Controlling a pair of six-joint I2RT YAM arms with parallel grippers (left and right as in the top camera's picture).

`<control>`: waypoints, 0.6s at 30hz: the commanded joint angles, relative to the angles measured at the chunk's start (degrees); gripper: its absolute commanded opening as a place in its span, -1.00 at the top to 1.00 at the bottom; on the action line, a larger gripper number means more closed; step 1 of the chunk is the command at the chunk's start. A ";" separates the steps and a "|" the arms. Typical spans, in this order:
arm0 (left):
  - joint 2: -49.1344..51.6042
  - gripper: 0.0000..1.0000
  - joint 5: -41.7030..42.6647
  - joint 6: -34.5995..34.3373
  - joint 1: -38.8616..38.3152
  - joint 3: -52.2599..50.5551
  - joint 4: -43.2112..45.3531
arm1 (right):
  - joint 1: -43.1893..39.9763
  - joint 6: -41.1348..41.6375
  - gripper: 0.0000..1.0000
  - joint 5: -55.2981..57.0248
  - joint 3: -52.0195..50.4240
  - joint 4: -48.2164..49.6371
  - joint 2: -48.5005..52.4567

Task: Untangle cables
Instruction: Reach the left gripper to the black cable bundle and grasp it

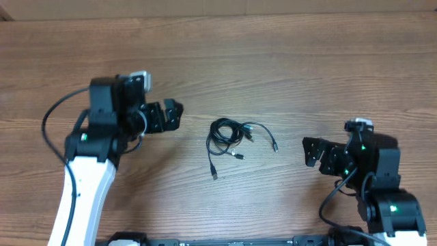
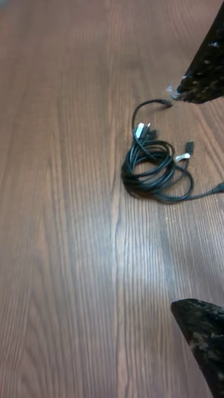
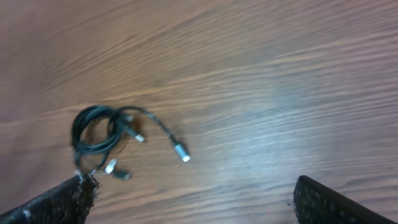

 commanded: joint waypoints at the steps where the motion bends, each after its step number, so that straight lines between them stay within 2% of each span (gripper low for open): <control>1: 4.31 -0.99 1.36 2.86 -2.73 3.17 -1.27 | -0.24 -0.15 -1.00 -4.15 3.82 -0.22 2.05; 4: 7.56 -0.99 0.55 6.99 -3.48 3.15 -1.51 | -0.24 0.48 -1.00 -6.36 4.02 1.29 2.99; 7: 10.51 -0.99 -2.23 6.75 -3.45 3.15 -1.49 | -0.24 0.46 -1.00 -7.17 4.02 1.53 2.97; 10: 13.11 -0.99 -1.42 5.70 -3.48 3.15 -1.25 | -0.24 0.46 -1.00 -7.17 4.00 1.57 2.99; 18: 19.82 -1.00 -1.86 3.91 -4.94 3.15 5.16 | -0.24 0.48 -1.00 -7.17 4.00 1.77 2.99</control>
